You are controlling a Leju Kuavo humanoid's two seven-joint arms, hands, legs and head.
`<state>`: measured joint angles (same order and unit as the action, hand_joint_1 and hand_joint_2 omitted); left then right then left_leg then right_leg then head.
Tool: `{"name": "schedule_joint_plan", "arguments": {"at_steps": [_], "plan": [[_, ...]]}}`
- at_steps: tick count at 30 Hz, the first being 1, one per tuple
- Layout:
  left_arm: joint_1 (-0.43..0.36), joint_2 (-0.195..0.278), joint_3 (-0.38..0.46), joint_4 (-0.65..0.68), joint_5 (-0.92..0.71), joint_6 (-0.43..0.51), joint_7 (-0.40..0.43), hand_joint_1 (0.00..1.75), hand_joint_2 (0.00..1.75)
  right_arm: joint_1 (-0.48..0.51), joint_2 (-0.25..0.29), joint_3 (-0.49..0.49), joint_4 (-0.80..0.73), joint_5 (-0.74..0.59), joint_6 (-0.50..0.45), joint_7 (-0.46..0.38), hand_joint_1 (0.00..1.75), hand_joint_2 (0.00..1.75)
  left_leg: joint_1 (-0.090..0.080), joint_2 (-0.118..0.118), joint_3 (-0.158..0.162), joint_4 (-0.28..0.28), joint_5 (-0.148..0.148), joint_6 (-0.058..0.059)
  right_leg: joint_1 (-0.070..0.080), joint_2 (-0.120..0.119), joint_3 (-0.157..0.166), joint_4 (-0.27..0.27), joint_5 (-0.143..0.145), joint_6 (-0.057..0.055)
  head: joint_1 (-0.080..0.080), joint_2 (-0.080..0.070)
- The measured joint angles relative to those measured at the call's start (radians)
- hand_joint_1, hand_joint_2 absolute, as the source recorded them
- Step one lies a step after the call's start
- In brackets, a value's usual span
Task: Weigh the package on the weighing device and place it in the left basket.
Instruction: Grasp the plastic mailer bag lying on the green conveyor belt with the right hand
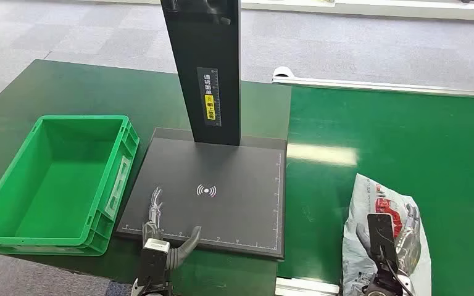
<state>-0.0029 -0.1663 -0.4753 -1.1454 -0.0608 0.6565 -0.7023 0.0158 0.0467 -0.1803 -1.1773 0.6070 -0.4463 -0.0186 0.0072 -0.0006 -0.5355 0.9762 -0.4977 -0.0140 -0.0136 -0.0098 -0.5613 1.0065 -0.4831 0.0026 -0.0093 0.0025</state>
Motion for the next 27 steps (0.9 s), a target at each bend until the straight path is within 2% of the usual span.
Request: {"name": "schedule_joint_plan", "arguments": {"at_steps": [5, 6, 10, 15, 19, 24, 27], "plan": [[0.000, 0.000, 0.004, 0.002, 0.001, 0.003, 0.000, 0.00, 1.75, -0.029, 0.004, -0.061, 0.107, 0.047, 0.048, 0.034, 0.00, 1.75, 0.001, 0.000, 0.001, 0.000, 0.000, 0.000, 0.001, 0.000, 0.000, 0.000, 0.000, 0.000, 0.000, 0.000], [0.001, 0.000, 0.004, 0.002, 0.000, 0.004, 0.000, 0.00, 1.75, -0.035, 0.005, -0.068, 0.123, 0.051, 0.053, 0.037, 0.05, 1.75, 0.001, 0.000, 0.001, 0.000, 0.000, 0.000, 0.001, 0.000, 0.000, 0.000, 0.000, 0.000, 0.000, 0.000], [0.001, 0.000, 0.007, 0.002, -0.001, 0.009, 0.000, 0.00, 1.75, -0.058, 0.015, -0.082, 0.163, 0.063, 0.078, 0.049, 1.74, 1.75, 0.001, 0.001, 0.002, 0.000, 0.000, 0.000, 0.001, 0.000, 0.002, 0.000, 0.000, 0.000, 0.000, 0.000], [0.006, 0.001, 0.011, 0.002, -0.003, 0.019, 0.000, 0.00, 1.75, -0.075, 0.024, -0.090, 0.172, 0.064, 0.091, 0.034, 1.75, 1.75, 0.001, 0.002, 0.004, 0.000, 0.000, 0.000, 0.001, 0.001, 0.005, 0.000, 0.000, 0.000, 0.000, 0.000], [0.014, 0.001, 0.020, 0.000, -0.012, 0.021, 0.000, 0.00, 1.75, -0.071, 0.036, -0.089, 0.143, 0.100, 0.024, -0.012, 1.75, 1.75, 0.001, 0.002, 0.005, 0.001, 0.000, 0.000, 0.001, 0.002, 0.005, 0.000, 0.001, 0.001, 0.000, 0.000], [0.030, 0.000, 0.024, -0.009, -0.019, 0.022, 0.000, 0.00, 1.75, -0.042, 0.049, -0.053, 0.028, 0.221, -0.062, -0.015, 1.75, 1.75, 0.001, 0.002, 0.004, 0.001, 0.000, 0.000, 0.001, 0.002, 0.004, 0.000, 0.001, 0.001, 0.000, 0.000], [0.035, 0.001, 0.025, -0.015, -0.018, 0.020, 0.000, 0.00, 1.75, -0.031, 0.053, -0.022, -0.072, 0.238, -0.077, -0.035, 1.75, 1.75, 0.001, 0.002, 0.003, 0.001, 0.000, 0.000, 0.001, 0.002, 0.003, 0.000, 0.001, 0.001, 0.000, 0.000]]}}
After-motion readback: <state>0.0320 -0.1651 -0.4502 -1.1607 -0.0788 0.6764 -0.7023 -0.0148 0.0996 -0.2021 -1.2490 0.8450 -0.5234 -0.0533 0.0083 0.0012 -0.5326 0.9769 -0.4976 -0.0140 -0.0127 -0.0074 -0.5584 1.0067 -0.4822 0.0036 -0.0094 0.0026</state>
